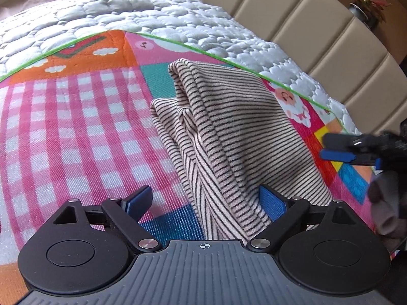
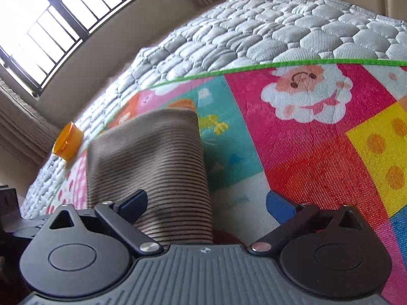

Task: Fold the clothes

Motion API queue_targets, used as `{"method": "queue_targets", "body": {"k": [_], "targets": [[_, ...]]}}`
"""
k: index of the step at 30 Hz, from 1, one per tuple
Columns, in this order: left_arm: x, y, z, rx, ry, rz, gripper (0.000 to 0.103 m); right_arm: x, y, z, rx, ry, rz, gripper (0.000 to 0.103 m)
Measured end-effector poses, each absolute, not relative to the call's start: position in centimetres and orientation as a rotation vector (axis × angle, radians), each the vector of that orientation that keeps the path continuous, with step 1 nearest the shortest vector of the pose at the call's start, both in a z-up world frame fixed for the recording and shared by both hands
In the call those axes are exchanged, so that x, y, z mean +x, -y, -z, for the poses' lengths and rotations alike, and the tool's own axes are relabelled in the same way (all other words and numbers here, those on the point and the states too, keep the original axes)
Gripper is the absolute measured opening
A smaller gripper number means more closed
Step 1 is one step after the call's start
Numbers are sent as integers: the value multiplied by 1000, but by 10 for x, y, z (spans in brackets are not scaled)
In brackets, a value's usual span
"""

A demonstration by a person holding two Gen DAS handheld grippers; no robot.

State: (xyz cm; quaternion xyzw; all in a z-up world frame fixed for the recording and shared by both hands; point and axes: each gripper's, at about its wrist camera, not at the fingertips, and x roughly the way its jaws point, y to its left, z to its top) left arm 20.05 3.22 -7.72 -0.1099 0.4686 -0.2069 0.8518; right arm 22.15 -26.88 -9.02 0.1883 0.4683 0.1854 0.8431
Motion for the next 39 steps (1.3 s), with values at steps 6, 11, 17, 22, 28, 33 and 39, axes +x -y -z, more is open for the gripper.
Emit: {"method": "queue_targets", "body": {"k": [6, 11, 17, 22, 28, 33, 39], "targets": [[198, -36, 81, -379, -1046, 485, 82, 214, 254, 96, 347, -1021, -466, 86], [195, -26, 86, -375, -1068, 507, 68, 209, 228, 95, 247, -1028, -517, 86], [226, -47, 76, -335, -987, 445, 61, 248, 201, 101, 286, -959, -514, 85], [261, -74, 76, -319, -913, 367, 67, 272, 169, 105, 239, -863, -482, 85], [269, -76, 30, -220, -761, 399, 62, 268, 162, 101, 114, -792, -483, 88], [315, -58, 14, -180, -734, 483, 61, 238, 145, 64, -156, -576, -453, 89], [374, -47, 63, -117, -848, 406, 60, 228, 107, 66, -290, -518, -477, 96]]}}
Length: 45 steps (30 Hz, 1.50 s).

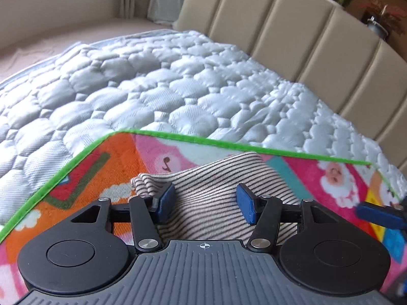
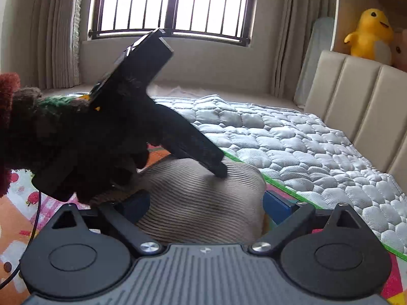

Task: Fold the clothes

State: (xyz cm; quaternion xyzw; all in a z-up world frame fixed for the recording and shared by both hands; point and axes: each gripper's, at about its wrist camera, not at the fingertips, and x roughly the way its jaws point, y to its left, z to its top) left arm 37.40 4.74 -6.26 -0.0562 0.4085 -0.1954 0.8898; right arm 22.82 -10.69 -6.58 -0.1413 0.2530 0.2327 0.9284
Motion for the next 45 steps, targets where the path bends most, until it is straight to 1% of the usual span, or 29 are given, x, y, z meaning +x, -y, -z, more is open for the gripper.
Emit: {"method": "queue_targets", "body": {"k": [1, 3, 4, 8, 11, 14, 17, 18, 19, 20, 22, 24, 28, 30, 31, 32, 33, 35, 36, 39, 42, 45], "targets": [[376, -47, 66, -127, -848, 405, 60, 230, 97, 73, -319, -531, -466, 96], [380, -46, 70, -142, -848, 401, 60, 234, 78, 88, -379, -557, -444, 102], [380, -46, 70, -141, -849, 399, 60, 234, 76, 90, -389, -566, -445, 103], [373, -44, 61, -105, -839, 398, 61, 232, 91, 80, -347, -601, -493, 103], [363, -41, 49, -61, -826, 402, 61, 232, 132, 69, -163, -689, -514, 103], [348, -41, 38, -29, -817, 410, 68, 238, 172, 70, 70, -794, -503, 103], [326, -45, 30, -23, -823, 393, 70, 246, 186, 85, 242, -889, -510, 103], [316, -49, 29, -50, -834, 377, 75, 248, 187, 90, 279, -915, -515, 102], [303, -55, 28, -89, -852, 353, 77, 249, 184, 95, 298, -936, -520, 97], [290, -60, 29, -134, -873, 330, 77, 248, 179, 97, 294, -941, -522, 87], [262, -72, 35, -231, -902, 319, 75, 244, 165, 95, 248, -922, -521, 85], [236, -82, 47, -291, -919, 318, 70, 240, 161, 91, 234, -918, -537, 82], [218, -92, 64, -233, -967, 208, 67, 216, 163, 70, 176, -872, -483, 81], [209, -93, 55, -218, -938, 166, 70, 200, 165, 57, 138, -835, -449, 84], [200, -92, 49, -220, -917, 156, 71, 188, 167, 46, 111, -803, -432, 89], [188, -90, 41, -222, -892, 150, 73, 176, 170, 34, 97, -770, -413, 97], [177, -88, 34, -223, -867, 143, 79, 163, 173, 23, 96, -736, -392, 103], [149, -81, 18, -217, -816, 137, 87, 137, 178, 2, 86, -670, -346, 103], [135, -77, 11, -212, -791, 138, 94, 124, 180, -7, 70, -640, -317, 103], [91, -70, -9, -193, -714, 125, 102, 79, 185, -25, 11, -569, -252, 103], [50, -63, -27, -174, -645, 107, 103, 36, 192, -27, 7, -540, -238, 103], [14, -58, -29, -148, -618, 93, 103, 9, 198, -15, 30, -605, -234, 103]]}}
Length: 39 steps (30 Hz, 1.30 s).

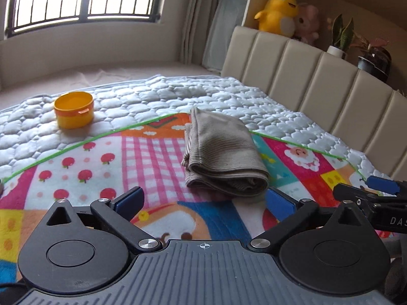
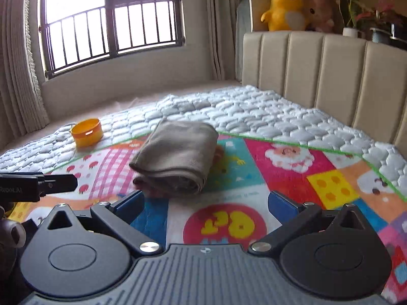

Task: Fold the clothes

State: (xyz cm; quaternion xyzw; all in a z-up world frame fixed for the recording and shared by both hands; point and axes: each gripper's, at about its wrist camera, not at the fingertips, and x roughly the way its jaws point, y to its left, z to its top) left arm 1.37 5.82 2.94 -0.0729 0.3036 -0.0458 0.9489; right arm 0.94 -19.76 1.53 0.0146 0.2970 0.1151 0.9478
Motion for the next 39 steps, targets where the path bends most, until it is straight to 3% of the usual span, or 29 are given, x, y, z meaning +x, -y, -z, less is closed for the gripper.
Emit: {"method": "queue_targets", "body": {"k": [8, 39], "targets": [[-10, -39, -24, -18, -632, 68, 103, 18, 200, -9, 68, -647, -235, 103], [-7, -35, -15, 11, -672, 43, 103, 18, 197, -4, 66, -682, -275, 103]]}}
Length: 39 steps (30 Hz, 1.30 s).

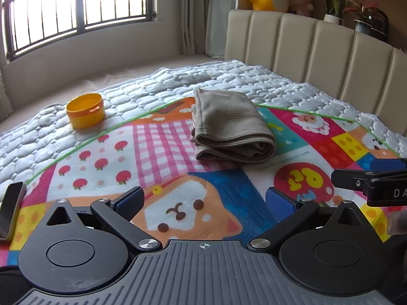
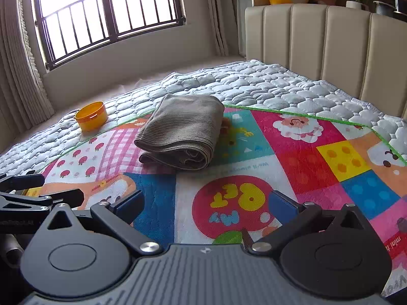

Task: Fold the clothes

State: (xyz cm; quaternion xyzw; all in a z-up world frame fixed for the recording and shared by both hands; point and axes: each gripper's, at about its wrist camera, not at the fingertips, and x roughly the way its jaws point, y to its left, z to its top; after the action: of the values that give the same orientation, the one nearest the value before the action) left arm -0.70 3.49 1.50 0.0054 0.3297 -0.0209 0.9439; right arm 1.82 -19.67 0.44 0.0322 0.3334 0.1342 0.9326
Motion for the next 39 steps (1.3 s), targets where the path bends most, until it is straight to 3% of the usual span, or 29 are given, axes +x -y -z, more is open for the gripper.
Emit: {"method": "queue_targets", "body": {"k": [39], "targets": [[-9, -38, -16, -21, -672, 41, 103, 17, 194, -6, 61, -678, -279, 103]]}}
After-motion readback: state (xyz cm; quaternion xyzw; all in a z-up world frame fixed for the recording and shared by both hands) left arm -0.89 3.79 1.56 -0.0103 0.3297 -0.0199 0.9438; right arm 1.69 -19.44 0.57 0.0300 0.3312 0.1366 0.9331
